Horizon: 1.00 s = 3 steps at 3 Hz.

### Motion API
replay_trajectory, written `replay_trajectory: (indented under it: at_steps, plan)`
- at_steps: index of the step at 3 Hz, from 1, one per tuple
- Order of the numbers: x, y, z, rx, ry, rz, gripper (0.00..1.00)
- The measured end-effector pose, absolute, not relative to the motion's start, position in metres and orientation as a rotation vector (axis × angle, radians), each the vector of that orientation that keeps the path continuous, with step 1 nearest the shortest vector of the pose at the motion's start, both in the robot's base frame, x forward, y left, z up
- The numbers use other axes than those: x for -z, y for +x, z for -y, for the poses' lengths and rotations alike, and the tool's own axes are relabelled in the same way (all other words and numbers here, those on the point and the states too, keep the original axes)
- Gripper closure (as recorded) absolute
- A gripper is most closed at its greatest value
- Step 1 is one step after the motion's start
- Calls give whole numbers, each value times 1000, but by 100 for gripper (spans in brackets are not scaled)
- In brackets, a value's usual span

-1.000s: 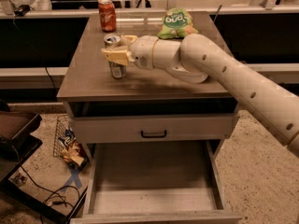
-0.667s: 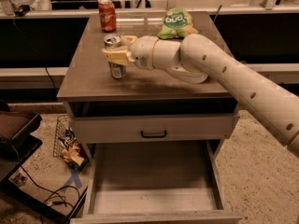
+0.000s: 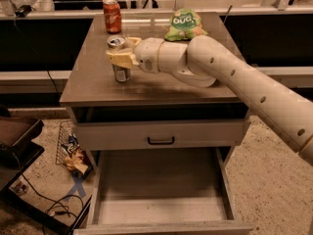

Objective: Place redbull can into middle drawer

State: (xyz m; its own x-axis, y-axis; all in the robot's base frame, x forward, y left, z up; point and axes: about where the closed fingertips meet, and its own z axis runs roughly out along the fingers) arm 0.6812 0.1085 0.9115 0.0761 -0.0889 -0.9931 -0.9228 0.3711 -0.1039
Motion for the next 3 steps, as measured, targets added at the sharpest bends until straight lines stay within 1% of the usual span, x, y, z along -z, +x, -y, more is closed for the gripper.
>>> replay_trajectory:
  at_steps: [1, 2, 3]
  plan:
    - [-932, 668, -104, -806, -1037, -1352, 100]
    - [-969, 626, -88, -763, -1071, -1362, 100]
    - [-979, 566, -74, -734, -1092, -1368, 100]
